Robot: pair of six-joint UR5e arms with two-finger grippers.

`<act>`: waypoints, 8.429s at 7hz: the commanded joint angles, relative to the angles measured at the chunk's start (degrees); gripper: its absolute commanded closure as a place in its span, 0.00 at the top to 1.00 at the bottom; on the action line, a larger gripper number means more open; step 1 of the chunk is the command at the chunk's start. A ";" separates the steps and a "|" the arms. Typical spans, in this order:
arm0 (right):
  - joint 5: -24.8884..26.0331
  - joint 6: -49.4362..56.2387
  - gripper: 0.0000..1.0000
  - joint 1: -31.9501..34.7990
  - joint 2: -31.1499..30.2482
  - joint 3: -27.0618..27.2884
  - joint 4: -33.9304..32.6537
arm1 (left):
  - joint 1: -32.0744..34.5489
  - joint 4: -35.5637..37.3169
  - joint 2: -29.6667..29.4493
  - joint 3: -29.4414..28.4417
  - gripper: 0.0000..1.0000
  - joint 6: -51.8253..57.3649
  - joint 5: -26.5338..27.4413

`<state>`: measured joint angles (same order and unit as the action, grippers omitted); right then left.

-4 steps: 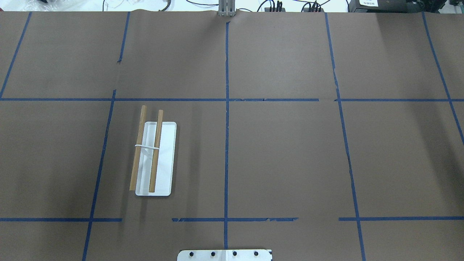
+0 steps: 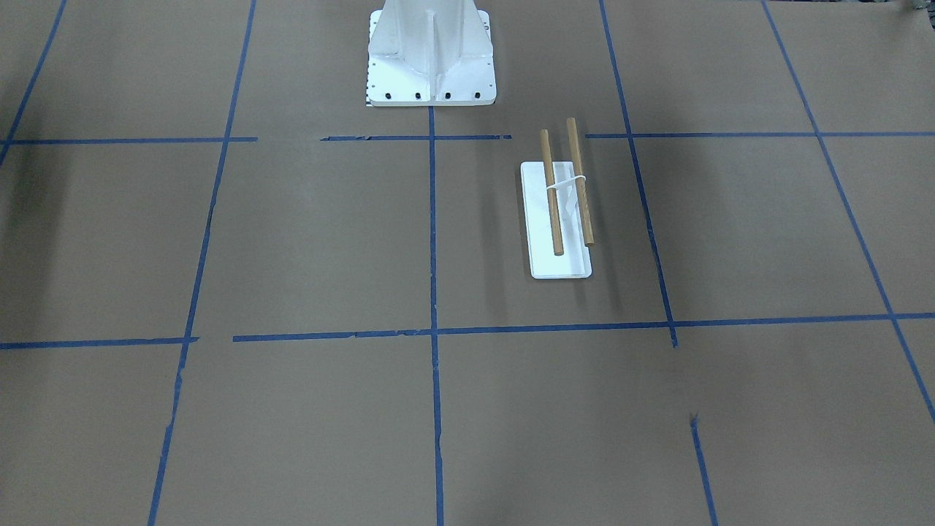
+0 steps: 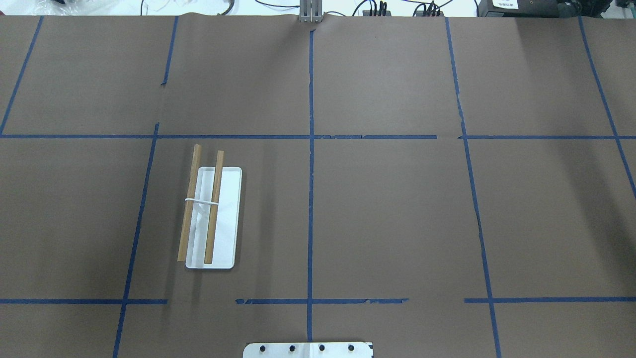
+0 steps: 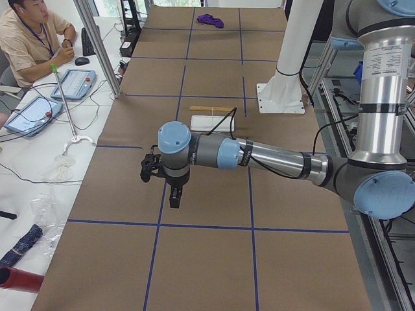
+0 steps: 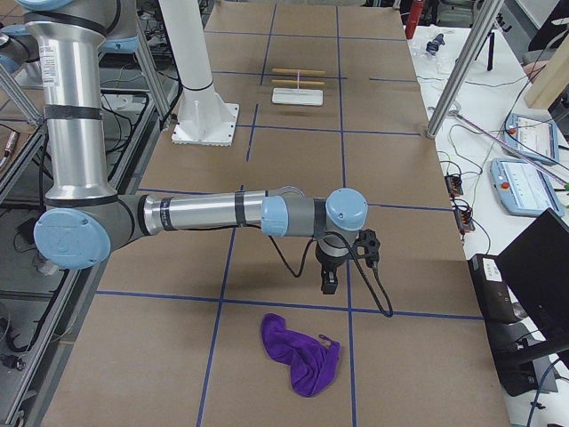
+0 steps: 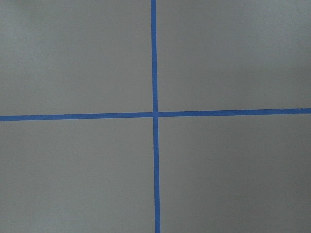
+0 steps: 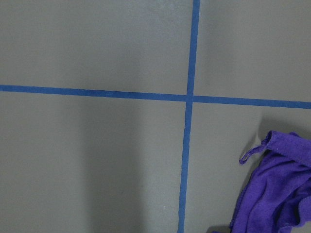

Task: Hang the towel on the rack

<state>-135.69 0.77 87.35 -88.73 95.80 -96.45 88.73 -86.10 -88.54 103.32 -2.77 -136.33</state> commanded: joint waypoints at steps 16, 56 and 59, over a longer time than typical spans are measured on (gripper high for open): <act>4.82 -4.11 0.00 -1.04 -3.90 -29.00 31.14 | -3.30 -6.71 -2.34 -4.80 1.00 -0.66 -0.61; 11.43 -77.41 1.00 -44.74 29.86 25.75 13.57 | -45.23 -36.86 -28.21 3.63 0.00 -95.74 0.63; 10.88 -77.59 1.00 -43.93 28.09 25.93 13.57 | -40.68 -36.94 -17.14 8.30 0.00 -83.33 -1.13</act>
<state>-124.67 -76.79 43.13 -59.97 121.60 -82.88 45.95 -123.00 -109.94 110.39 -91.74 -136.58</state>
